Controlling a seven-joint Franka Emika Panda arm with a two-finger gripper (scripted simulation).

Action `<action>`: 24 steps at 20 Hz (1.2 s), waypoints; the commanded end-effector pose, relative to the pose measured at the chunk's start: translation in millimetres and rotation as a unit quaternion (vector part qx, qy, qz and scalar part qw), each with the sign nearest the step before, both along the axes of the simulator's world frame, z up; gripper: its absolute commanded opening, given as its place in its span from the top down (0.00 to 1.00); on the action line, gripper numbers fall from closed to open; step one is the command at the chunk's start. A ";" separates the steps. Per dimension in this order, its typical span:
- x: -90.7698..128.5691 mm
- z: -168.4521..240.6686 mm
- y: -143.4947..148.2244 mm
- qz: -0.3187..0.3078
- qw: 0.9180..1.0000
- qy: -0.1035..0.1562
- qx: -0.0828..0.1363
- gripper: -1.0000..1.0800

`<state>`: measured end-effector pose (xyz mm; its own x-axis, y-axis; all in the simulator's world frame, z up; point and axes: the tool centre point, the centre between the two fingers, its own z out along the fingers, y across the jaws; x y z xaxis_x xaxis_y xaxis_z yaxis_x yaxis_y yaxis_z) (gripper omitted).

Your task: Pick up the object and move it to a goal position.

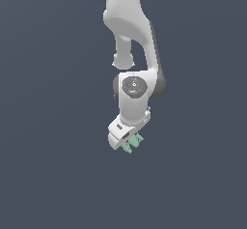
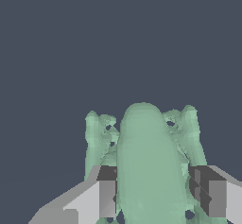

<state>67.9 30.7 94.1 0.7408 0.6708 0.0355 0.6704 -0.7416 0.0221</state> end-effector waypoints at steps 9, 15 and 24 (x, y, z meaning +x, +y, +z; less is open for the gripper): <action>-55.6 55.3 -49.0 -0.002 1.000 0.008 -0.002 1.00; -91.3 92.6 -80.9 -0.003 1.000 0.013 -0.002 1.00; -129.0 135.6 -116.5 -0.005 1.000 0.018 -0.003 1.00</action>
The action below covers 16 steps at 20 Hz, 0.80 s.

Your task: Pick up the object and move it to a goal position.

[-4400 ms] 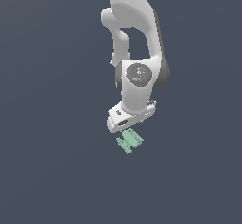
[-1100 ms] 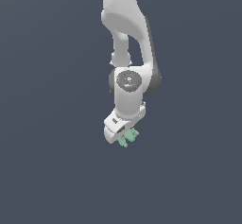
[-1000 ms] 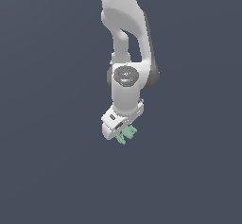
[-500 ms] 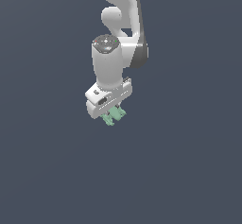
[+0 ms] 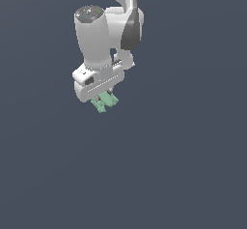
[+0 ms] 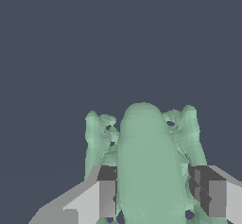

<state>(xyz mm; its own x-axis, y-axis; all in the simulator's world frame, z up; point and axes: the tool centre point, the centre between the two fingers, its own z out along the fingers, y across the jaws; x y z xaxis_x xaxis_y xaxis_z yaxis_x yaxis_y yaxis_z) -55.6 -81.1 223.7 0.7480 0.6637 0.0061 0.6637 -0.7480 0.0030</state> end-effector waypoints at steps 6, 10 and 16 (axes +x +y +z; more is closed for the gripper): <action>-16.4 20.1 -16.4 0.000 1.000 0.003 0.000 1.00; -16.6 21.2 -17.5 0.000 1.000 0.003 -0.001 1.00; -11.9 30.3 -13.9 0.000 1.000 0.003 -0.001 1.00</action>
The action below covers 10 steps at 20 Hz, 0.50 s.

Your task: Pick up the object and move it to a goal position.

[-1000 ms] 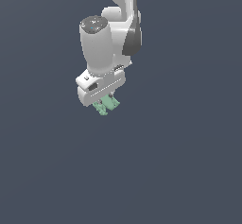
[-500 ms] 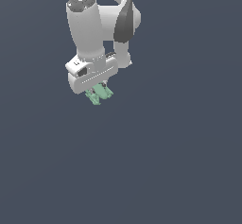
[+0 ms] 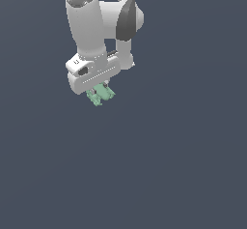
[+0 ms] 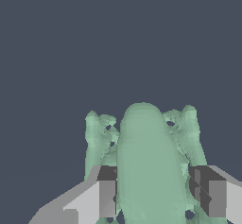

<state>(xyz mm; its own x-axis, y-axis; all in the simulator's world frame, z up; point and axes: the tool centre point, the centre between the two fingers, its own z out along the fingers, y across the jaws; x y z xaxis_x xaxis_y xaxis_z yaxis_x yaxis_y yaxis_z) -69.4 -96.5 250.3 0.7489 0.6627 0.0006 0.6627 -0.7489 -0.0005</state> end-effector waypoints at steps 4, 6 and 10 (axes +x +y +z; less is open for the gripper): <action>9.0 18.1 7.2 0.000 1.000 0.000 0.000 1.00; 11.7 23.3 9.2 0.000 1.000 0.000 0.000 1.00; 14.6 27.0 10.4 0.000 1.000 0.000 0.000 1.00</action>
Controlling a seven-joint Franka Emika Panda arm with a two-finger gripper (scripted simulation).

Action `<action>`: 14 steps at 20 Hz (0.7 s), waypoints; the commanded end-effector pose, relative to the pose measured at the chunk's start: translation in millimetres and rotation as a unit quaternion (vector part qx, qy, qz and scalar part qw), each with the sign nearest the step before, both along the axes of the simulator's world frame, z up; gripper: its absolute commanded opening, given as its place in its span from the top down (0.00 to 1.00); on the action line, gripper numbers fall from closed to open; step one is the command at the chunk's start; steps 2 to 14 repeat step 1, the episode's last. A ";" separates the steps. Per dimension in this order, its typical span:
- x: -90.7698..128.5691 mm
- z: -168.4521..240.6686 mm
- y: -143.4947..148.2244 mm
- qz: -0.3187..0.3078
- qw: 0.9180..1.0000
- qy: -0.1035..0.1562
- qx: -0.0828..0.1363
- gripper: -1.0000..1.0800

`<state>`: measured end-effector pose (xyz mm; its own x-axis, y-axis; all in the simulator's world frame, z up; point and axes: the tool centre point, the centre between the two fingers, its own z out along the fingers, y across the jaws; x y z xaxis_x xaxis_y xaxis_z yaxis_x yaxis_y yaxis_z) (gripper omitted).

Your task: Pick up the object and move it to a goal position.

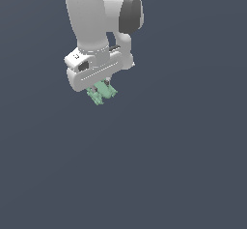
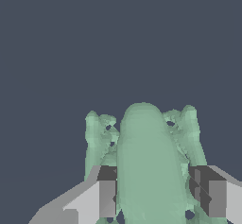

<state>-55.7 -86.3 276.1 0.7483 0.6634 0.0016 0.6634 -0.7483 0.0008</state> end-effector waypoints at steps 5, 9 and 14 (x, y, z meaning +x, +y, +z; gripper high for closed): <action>1.2 1.1 0.2 0.000 1.000 0.000 0.000 1.00; 1.2 1.1 0.2 0.000 1.000 0.000 0.000 1.00; 1.2 1.1 0.2 0.000 1.000 0.000 0.000 1.00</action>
